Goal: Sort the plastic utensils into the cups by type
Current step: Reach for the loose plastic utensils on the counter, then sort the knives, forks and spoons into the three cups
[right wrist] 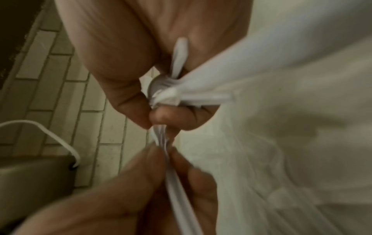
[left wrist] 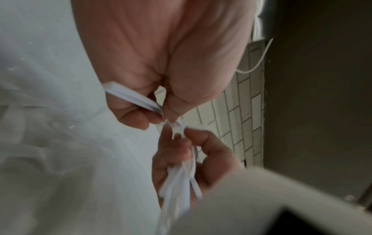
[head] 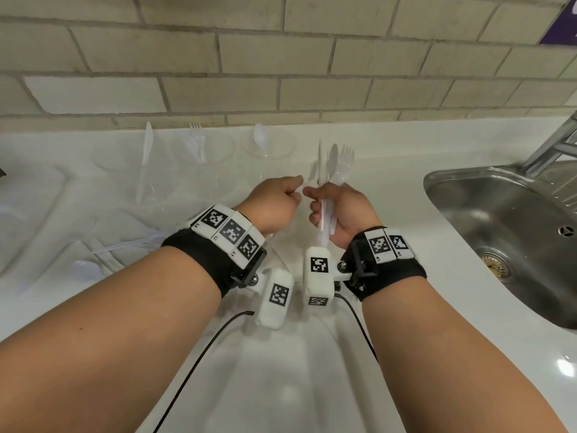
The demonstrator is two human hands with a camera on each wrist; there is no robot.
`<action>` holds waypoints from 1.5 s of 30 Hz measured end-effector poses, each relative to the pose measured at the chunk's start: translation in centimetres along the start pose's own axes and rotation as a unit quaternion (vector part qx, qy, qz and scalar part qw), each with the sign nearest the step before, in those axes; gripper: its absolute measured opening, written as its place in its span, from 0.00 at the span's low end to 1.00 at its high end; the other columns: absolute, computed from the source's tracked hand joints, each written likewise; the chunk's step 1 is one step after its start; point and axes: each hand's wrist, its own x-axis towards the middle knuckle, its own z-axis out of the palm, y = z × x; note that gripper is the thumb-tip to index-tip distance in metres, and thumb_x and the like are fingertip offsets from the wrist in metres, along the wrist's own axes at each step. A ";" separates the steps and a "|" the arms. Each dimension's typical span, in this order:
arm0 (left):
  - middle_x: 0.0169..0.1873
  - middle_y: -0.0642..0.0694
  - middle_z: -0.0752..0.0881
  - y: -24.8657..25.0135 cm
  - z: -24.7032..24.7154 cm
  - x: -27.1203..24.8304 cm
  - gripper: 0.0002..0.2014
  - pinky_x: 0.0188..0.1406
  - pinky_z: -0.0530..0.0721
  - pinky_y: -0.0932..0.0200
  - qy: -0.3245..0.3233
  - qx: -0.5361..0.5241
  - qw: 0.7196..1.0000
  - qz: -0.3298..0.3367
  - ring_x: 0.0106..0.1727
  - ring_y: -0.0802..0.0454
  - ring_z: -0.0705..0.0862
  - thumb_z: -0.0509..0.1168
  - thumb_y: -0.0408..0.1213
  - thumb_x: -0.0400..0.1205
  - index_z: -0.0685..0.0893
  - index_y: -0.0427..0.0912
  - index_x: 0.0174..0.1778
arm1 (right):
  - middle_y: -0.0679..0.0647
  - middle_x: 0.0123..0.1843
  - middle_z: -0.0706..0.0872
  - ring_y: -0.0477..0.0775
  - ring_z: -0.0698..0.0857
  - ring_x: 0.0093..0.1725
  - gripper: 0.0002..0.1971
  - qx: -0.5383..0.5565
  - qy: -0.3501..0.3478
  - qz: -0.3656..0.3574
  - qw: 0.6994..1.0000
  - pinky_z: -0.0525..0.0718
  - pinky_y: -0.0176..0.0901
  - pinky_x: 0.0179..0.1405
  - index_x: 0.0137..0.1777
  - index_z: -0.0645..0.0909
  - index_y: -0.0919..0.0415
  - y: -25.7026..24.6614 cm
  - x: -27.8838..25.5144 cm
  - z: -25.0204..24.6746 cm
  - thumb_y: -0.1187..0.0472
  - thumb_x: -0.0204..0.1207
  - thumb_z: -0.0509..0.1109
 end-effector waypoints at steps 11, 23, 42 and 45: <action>0.49 0.51 0.86 -2.7 -3.0 -4.8 0.16 0.49 0.83 0.65 0.115 -0.246 0.961 0.048 0.50 0.62 0.85 0.66 0.38 0.82 0.79 0.54 0.66 | 0.58 0.37 0.88 0.54 0.82 0.33 0.05 -0.076 -0.082 -0.086 0.990 0.79 0.43 0.28 0.53 0.80 0.64 0.3 -2.5 5.4 0.68 0.78 0.69; 0.53 0.27 0.86 -5.4 -7.2 -9.5 0.31 0.57 0.85 0.41 -0.045 -0.612 0.771 -0.170 0.55 0.34 0.86 0.46 0.54 0.88 0.77 0.28 0.64 | 0.58 0.36 0.81 0.57 0.81 0.30 0.20 -0.105 -0.231 -0.211 0.944 0.85 0.51 0.37 0.59 0.74 0.60 1.8 -5.2 13.6 0.68 0.70 0.76; 0.53 0.27 0.87 -3.5 -10.3 -11.4 0.24 0.29 0.89 0.43 -0.001 -0.238 0.971 -0.024 0.29 0.34 0.87 0.78 0.53 0.64 0.91 0.42 0.51 | 0.58 0.20 0.75 0.52 0.78 0.18 0.03 -0.166 -0.433 -0.009 0.886 0.85 0.47 0.28 0.41 0.77 0.73 6.8 -6.5 12.5 0.75 0.68 0.67; 0.49 0.35 0.91 -4.0 -10.0 -11.0 0.13 0.54 0.85 0.42 0.063 -0.249 0.966 -0.007 0.49 0.38 0.89 0.71 0.47 0.76 0.92 0.42 0.50 | 0.59 0.24 0.83 0.57 0.84 0.25 0.04 -0.283 -0.423 -0.068 0.858 0.88 0.56 0.39 0.40 0.80 0.75 6.3 -6.3 12.6 0.77 0.66 0.71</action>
